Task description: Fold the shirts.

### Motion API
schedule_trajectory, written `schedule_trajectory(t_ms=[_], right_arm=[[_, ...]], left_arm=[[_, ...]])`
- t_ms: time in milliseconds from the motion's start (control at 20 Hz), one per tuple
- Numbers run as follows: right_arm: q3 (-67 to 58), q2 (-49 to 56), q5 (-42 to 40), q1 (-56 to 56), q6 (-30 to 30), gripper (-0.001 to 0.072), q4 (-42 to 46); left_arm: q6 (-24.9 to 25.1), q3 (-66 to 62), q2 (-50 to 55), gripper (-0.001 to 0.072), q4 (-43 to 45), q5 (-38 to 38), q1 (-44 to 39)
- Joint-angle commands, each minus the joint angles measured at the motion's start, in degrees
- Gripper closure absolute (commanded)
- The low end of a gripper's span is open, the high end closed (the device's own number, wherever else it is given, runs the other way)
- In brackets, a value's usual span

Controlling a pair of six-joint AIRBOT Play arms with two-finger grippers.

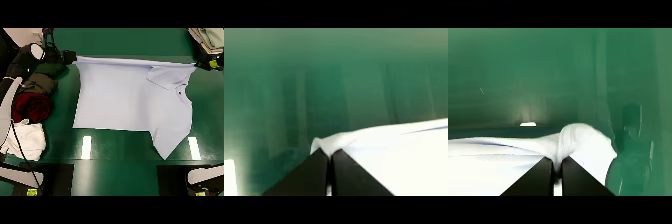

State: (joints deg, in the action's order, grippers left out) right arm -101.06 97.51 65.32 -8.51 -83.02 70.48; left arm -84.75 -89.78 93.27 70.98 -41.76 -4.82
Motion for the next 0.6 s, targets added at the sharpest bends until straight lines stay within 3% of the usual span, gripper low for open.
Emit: schedule_trajectory(t_ms=[0, 250, 500, 550], right_arm=[[4.96, -0.42, 1.46, 0.9, 1.46, 0.0695, 0.35], [16.98, -3.63, 0.48, 2.78, -1.79, 0.0694, 6.34], [22.25, -4.5, -0.24, 3.76, -3.65, 0.0686, 5.99], [22.16, -4.52, 0.46, 3.41, -4.2, 0.056, 5.97]], left_arm=[[2.8, 0.33, 1.51, 0.0684, 0.15, -8.63, 0.5], [2.64, 4.76, 4.11, 0.0684, -0.35, -11.56, 0.5], [2.05, 6.03, 4.35, 0.0682, -3.48, -12.55, 0.52], [2.03, 6.01, 4.35, 0.0564, -3.65, -14.08, 0.57]])
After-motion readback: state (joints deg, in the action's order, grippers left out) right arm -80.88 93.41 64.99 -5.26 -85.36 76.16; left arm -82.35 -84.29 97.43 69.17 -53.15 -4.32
